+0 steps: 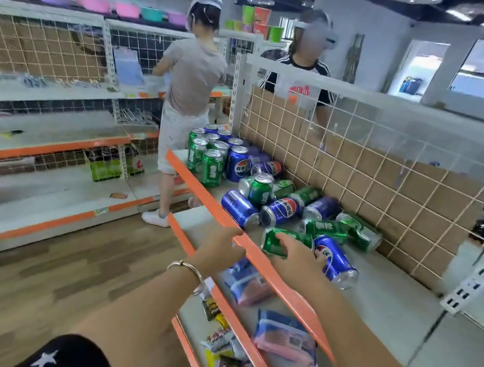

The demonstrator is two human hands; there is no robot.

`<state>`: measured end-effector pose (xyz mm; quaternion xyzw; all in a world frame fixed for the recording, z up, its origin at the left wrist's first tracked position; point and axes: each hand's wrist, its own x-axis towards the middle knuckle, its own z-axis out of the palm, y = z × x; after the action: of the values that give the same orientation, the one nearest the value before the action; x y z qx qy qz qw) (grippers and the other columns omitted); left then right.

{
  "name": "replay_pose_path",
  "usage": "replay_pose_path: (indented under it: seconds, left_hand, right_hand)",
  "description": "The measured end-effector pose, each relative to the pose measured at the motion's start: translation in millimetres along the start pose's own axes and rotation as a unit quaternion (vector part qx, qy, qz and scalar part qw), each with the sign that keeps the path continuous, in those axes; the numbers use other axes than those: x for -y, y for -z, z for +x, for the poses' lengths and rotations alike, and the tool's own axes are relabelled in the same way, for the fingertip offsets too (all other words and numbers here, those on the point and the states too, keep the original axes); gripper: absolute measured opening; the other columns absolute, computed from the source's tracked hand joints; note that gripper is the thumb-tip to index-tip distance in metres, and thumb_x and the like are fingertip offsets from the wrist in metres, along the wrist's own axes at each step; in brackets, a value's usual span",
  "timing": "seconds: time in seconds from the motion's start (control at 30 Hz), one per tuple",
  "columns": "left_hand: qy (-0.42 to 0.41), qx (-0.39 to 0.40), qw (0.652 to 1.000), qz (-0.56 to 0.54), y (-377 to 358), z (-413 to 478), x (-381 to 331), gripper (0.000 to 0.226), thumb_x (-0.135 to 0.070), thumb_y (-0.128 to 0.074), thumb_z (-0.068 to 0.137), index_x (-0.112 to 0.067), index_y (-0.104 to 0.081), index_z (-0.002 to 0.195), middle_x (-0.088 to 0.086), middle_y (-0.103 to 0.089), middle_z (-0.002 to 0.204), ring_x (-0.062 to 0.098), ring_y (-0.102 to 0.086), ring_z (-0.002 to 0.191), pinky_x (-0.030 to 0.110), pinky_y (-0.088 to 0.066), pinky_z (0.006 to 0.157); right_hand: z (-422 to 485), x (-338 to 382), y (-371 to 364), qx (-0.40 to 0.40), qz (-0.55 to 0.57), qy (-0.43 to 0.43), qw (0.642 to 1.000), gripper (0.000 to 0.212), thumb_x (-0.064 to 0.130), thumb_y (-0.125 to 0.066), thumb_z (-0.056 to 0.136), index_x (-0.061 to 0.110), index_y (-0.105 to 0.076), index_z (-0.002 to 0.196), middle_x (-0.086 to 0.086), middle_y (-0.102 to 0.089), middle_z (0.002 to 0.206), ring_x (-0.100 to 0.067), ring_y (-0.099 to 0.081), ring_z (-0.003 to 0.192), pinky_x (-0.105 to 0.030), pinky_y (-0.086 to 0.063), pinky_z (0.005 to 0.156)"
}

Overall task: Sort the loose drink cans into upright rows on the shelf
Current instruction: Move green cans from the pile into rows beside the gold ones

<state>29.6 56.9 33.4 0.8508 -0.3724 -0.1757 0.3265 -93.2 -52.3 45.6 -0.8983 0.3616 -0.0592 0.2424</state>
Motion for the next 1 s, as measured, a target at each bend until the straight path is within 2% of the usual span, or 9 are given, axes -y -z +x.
replay_pose_path:
  seconds: [0.13, 0.23, 0.3, 0.37, 0.53, 0.63, 0.7, 0.87, 1.0]
  left_hand:
    - [0.023, -0.026, 0.999, -0.034, 18.9, 33.3, 26.2, 0.047, -0.013, -0.054, 0.089, -0.009, -0.046, 0.135, 0.010, -0.053, 0.134, 0.023, -0.050, 0.120, 0.025, -0.036, 0.097]
    - [0.044, -0.034, 0.997, -0.061, 29.0, 66.1, 41.5, 0.048, -0.014, -0.056, 0.088, -0.009, -0.047, 0.134, 0.009, -0.050, 0.137, 0.023, -0.047, 0.124, 0.028, -0.035, 0.103]
    - [0.049, -0.056, 0.994, -0.074, 40.6, 95.9, 51.3, 0.048, -0.014, -0.057, 0.086, -0.009, -0.048, 0.133, 0.010, -0.051, 0.136, 0.023, -0.048, 0.124, 0.029, -0.037, 0.104]
    - [0.062, -0.090, 0.989, -0.101, 54.1, 126.5, 64.5, 0.048, -0.013, -0.057, 0.085, -0.009, -0.050, 0.131, 0.012, -0.055, 0.130, 0.025, -0.052, 0.119, 0.030, -0.041, 0.099]
    - [0.103, -0.131, 0.975, -0.144, 89.2, 188.7, 104.8, 0.034, -0.014, -0.062, 0.080, -0.009, -0.060, 0.114, 0.009, -0.066, 0.107, 0.025, -0.062, 0.097, 0.041, -0.052, 0.088]
    - [0.128, -0.170, 0.963, -0.168, 104.3, 215.4, 122.0, 0.023, -0.009, -0.060, 0.080, -0.003, -0.063, 0.102, 0.011, -0.067, 0.098, 0.018, -0.058, 0.084, 0.022, -0.046, 0.069]
    - [0.134, -0.171, 0.959, -0.182, 108.1, 232.0, 133.1, 0.028, -0.008, -0.060, 0.081, -0.002, -0.061, 0.109, 0.009, -0.065, 0.102, 0.015, -0.056, 0.087, 0.019, -0.043, 0.067]
    - [0.134, -0.161, 0.957, -0.200, 127.9, 278.3, 145.5, 0.056, -0.011, -0.060, 0.083, -0.008, -0.043, 0.136, 0.009, -0.051, 0.133, 0.023, -0.051, 0.118, 0.039, -0.045, 0.101]
    - [0.095, -0.125, 0.966, -0.204, 142.7, 315.0, 146.2, 0.059, -0.003, -0.061, 0.084, -0.005, -0.039, 0.138, 0.011, -0.047, 0.137, 0.011, -0.044, 0.105, 0.025, -0.042, 0.087]
  right_hand:
    - [35.0, 39.4, -4.9, 0.020, 0.028, 0.023, 0.999, 0.042, 0.030, -0.051, 0.086, 0.030, -0.051, 0.127, 0.001, -0.062, 0.122, -0.021, -0.052, 0.119, -0.040, -0.029, 0.108]
    - [75.5, 64.2, -12.4, 0.059, 0.107, 0.040, 0.992, 0.063, 0.046, -0.054, 0.070, 0.020, -0.052, 0.128, -0.002, -0.063, 0.120, -0.022, -0.056, 0.114, -0.034, -0.041, 0.101]
    - [112.9, 83.3, -19.7, 0.068, 0.153, 0.042, 0.985, 0.061, 0.039, -0.061, 0.072, 0.012, -0.052, 0.127, -0.003, -0.061, 0.120, -0.023, -0.056, 0.113, -0.028, -0.042, 0.093]
    - [153.4, 100.8, -30.2, 0.055, 0.195, 0.045, 0.978, 0.058, 0.028, -0.066, 0.075, 0.015, -0.047, 0.128, -0.003, -0.057, 0.117, -0.023, -0.051, 0.114, -0.024, -0.041, 0.089]
    - [234.7, 132.8, -52.7, 0.056, 0.263, 0.008, 0.963, 0.060, 0.017, -0.061, 0.085, 0.007, -0.036, 0.138, -0.011, -0.051, 0.128, -0.025, -0.049, 0.115, -0.035, -0.040, 0.094]
    - [265.7, 142.6, -63.4, 0.040, 0.291, -0.014, 0.956, 0.059, 0.013, -0.061, 0.086, 0.004, -0.034, 0.138, -0.007, -0.048, 0.117, -0.028, -0.047, 0.120, -0.028, -0.035, 0.086]
    - [277.5, 147.7, -72.1, 0.029, 0.293, -0.025, 0.955, 0.065, 0.011, -0.063, 0.083, 0.002, -0.031, 0.140, -0.014, -0.049, 0.130, -0.029, -0.046, 0.123, -0.028, -0.035, 0.088]
    - [318.7, 154.0, -102.3, -0.021, 0.335, -0.026, 0.942, 0.083, 0.030, -0.067, 0.053, 0.011, -0.041, 0.130, -0.012, -0.057, 0.124, -0.029, -0.056, 0.112, -0.044, -0.047, 0.096]
    - [334.2, 160.3, -114.9, -0.073, 0.362, -0.041, 0.928, 0.086, 0.046, -0.066, 0.042, 0.018, -0.048, 0.122, -0.006, -0.062, 0.116, -0.025, -0.059, 0.107, -0.044, -0.048, 0.094]
